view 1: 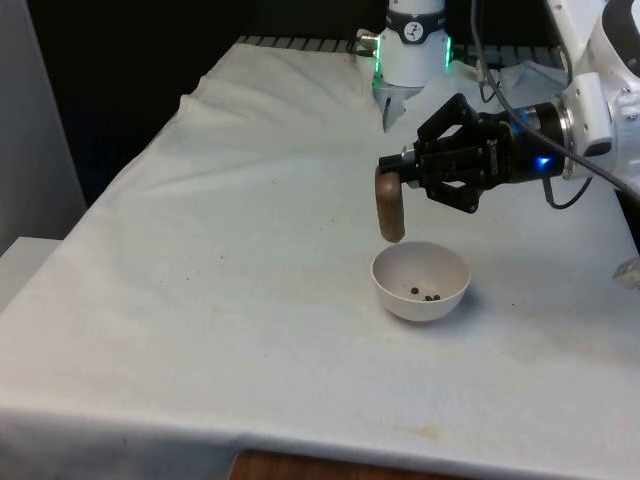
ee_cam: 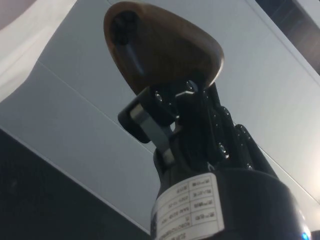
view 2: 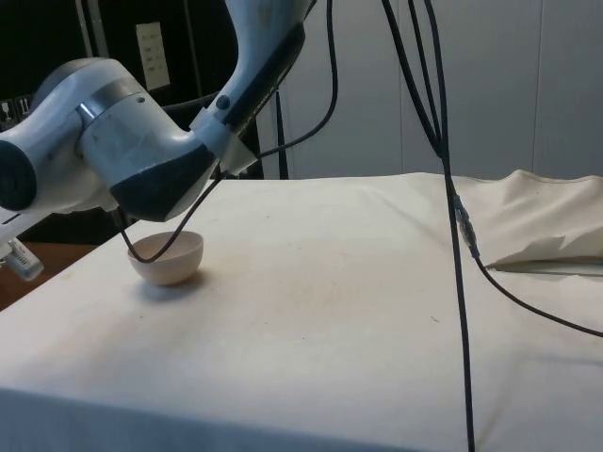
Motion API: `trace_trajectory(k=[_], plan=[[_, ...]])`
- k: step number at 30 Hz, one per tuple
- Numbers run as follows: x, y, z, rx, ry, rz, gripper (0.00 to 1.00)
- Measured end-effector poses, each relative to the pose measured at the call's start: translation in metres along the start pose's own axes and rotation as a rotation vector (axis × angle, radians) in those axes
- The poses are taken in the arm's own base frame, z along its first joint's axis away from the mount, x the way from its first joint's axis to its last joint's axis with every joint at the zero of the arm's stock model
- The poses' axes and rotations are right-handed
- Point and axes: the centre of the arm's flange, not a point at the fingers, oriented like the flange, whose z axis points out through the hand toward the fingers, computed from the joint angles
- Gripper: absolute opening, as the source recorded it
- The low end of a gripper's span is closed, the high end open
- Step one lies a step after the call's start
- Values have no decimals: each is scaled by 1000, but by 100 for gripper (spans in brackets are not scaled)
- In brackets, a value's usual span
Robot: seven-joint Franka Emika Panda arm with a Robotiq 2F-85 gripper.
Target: Pour the coffee beans from the cup into the bowl.
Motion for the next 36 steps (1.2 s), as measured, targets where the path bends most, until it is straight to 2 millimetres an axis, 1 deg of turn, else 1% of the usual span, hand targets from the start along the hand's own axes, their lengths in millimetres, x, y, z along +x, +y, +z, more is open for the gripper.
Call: trace_trajectory(k=[36], plan=[[-7, -1, -24, -123, 20, -2, 12]])
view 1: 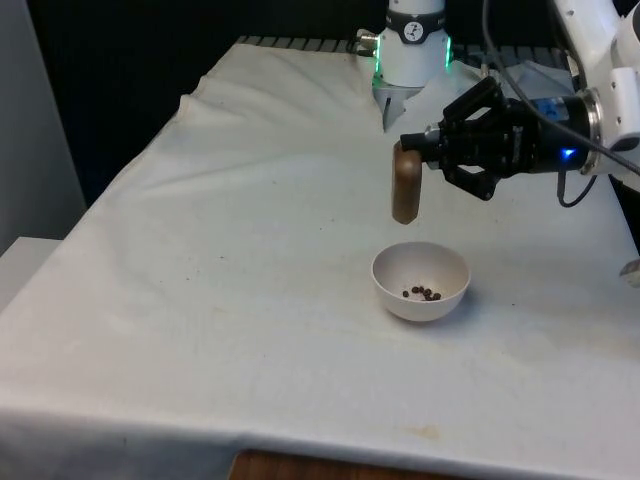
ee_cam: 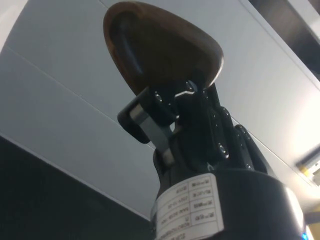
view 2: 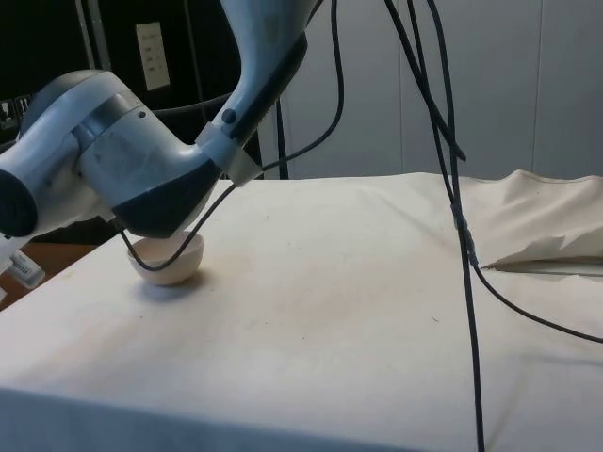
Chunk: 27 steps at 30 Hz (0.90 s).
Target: Pour the coffee beans from the cup into the bowl.
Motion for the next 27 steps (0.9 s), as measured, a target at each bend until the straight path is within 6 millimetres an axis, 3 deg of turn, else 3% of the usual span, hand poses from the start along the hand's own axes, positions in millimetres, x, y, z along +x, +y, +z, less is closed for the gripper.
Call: trace_trajectory(k=[27], plan=[[0, 1, 1, -9, -4, 8, 12]])
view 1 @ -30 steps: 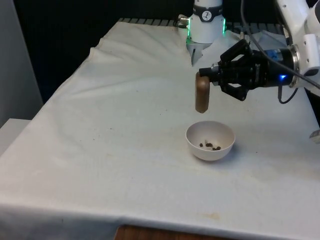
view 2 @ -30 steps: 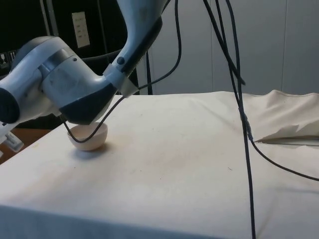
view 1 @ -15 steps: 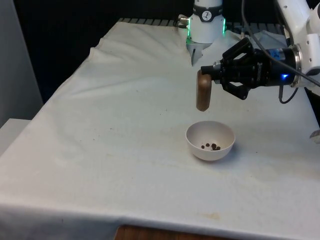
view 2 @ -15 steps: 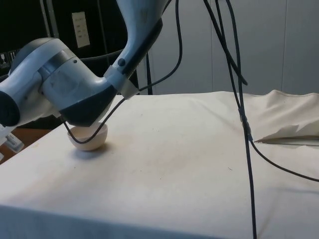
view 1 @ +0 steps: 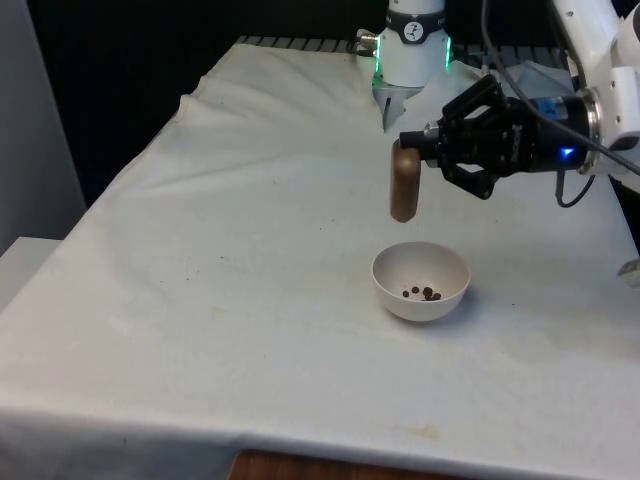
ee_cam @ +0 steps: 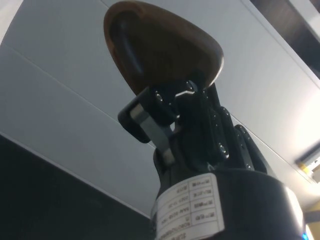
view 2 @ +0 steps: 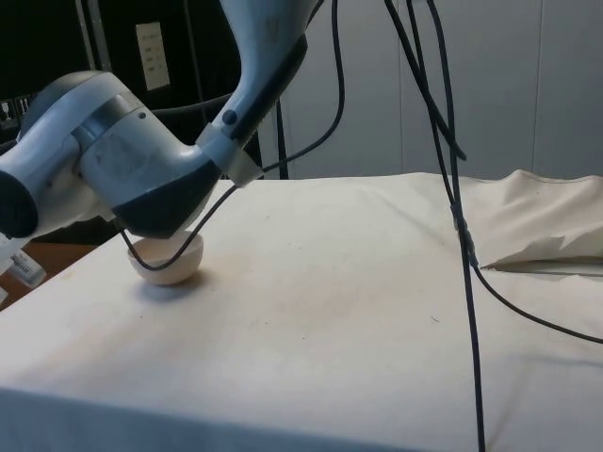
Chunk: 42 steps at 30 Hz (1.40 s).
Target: Pour the coffee beans from the cup into the bowl.
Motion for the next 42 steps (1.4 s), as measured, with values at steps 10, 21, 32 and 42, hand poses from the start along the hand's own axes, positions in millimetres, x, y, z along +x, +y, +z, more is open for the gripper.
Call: trace_trajectory(k=[10, 21, 32, 42], plan=[[2, 7, 3, 16, -8, 10, 12], [3, 15, 9, 34, -19, 21, 12], [5, 27, 16, 52, -34, 36, 12], [6, 37, 23, 68, -51, 47, 12]])
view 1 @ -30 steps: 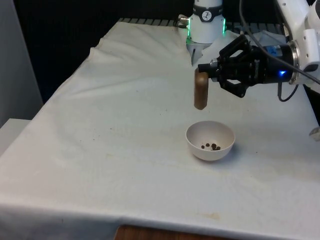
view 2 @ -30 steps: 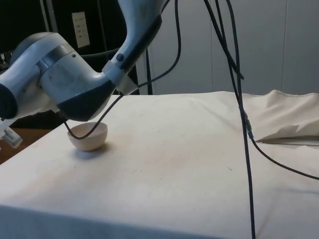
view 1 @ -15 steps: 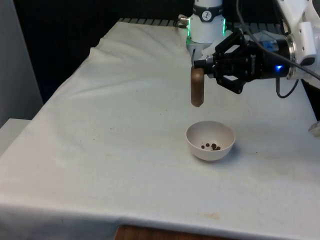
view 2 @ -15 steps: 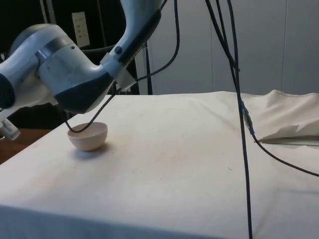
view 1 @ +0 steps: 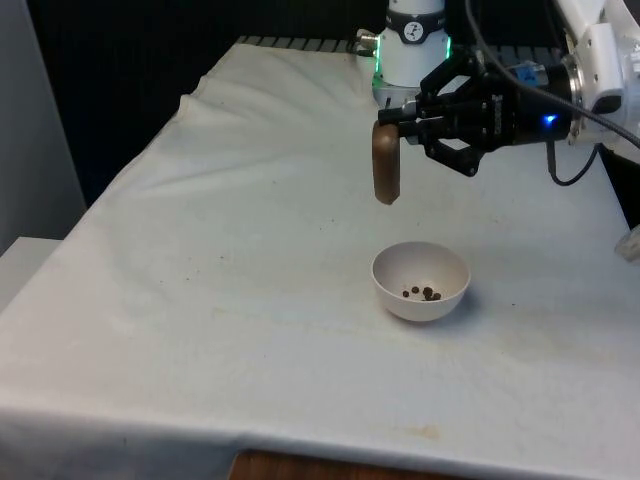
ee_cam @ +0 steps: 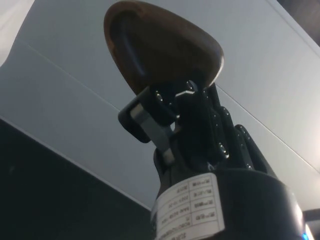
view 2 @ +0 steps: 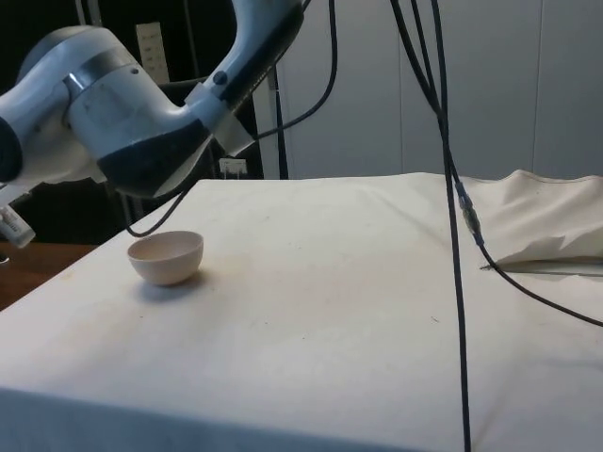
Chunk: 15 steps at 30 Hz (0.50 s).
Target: Pour the coffee beans from the cup into the bowl.
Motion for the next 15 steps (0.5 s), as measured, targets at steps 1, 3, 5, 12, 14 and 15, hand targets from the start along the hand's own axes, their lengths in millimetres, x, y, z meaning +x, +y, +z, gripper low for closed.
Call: trace_trajectory(k=[1, 3, 5, 12, 14, 15], plan=[[0, 1, 0, 2, -1, 1, 12], [0, 3, 1, 4, -3, 3, 12], [1, 6, 2, 7, -6, 7, 12], [2, 16, 5, 20, -17, 19, 12], [2, 17, 6, 22, -20, 20, 12], [2, 18, 6, 24, -22, 22, 12]])
